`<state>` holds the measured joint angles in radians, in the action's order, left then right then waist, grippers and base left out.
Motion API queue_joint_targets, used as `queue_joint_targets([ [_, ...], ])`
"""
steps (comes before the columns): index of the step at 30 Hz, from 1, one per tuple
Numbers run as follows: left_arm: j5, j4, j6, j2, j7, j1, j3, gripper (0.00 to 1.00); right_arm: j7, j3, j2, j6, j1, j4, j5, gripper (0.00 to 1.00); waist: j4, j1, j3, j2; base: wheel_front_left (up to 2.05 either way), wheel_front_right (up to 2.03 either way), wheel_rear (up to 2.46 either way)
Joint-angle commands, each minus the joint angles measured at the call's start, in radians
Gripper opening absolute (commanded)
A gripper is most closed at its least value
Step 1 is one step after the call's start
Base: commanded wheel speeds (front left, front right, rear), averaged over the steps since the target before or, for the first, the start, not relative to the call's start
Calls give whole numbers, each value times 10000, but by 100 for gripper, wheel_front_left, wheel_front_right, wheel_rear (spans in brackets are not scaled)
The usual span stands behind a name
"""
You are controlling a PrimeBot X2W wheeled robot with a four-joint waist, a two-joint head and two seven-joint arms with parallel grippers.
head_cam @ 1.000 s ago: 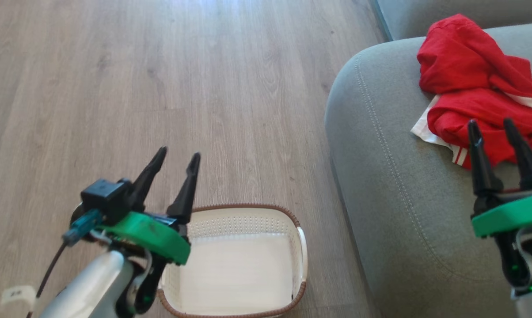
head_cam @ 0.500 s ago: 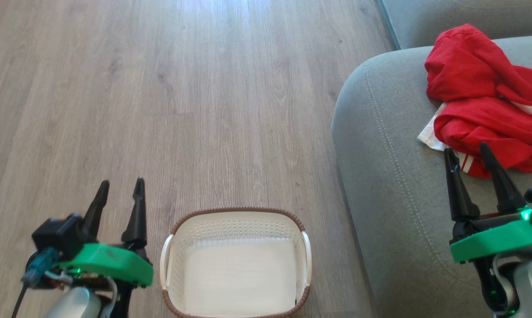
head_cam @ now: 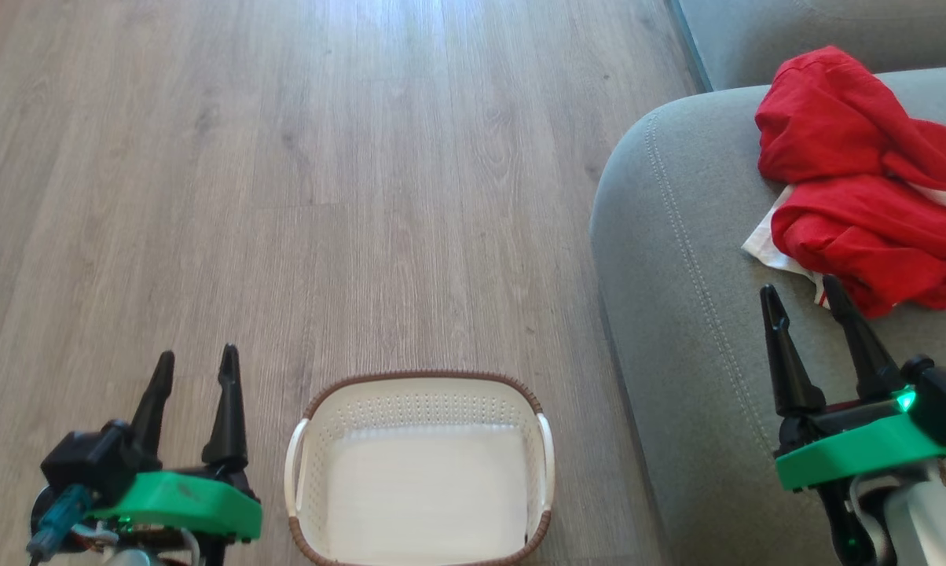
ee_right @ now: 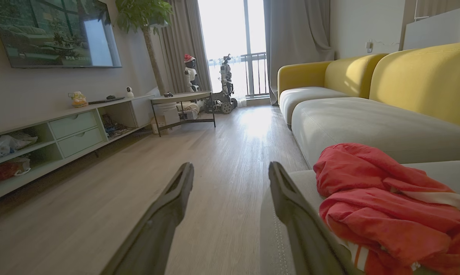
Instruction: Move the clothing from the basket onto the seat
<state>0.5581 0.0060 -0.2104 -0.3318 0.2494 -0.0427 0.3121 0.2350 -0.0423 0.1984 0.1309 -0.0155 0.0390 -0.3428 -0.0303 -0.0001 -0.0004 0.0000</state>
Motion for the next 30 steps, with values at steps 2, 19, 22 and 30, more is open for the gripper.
queue_joint_targets([
  [2, -194, -174, 195, -21, 123, 322, -613, 100, 137, -240, 84, -2, -269, -248, 73, 100, -7, 1, 10, 0, 0, 0, 0],
  [19, -663, 117, 627, 399, 124, 226, -972, 100, 214, -292, 23, -2, -346, -159, 72, 100, -30, 1, -26, 0, 0, 0, 0],
  [22, -700, 129, 648, 428, 124, 224, -973, 100, 220, -305, 17, -2, -357, -140, 62, 100, -44, 1, -22, 0, 0, 0, 0],
  [30, -584, 905, 615, 672, -26, -176, -405, 0, 110, -252, -115, 0, 194, 686, -38, 0, -64, 1, -9, 0, 0, 0, 0],
])
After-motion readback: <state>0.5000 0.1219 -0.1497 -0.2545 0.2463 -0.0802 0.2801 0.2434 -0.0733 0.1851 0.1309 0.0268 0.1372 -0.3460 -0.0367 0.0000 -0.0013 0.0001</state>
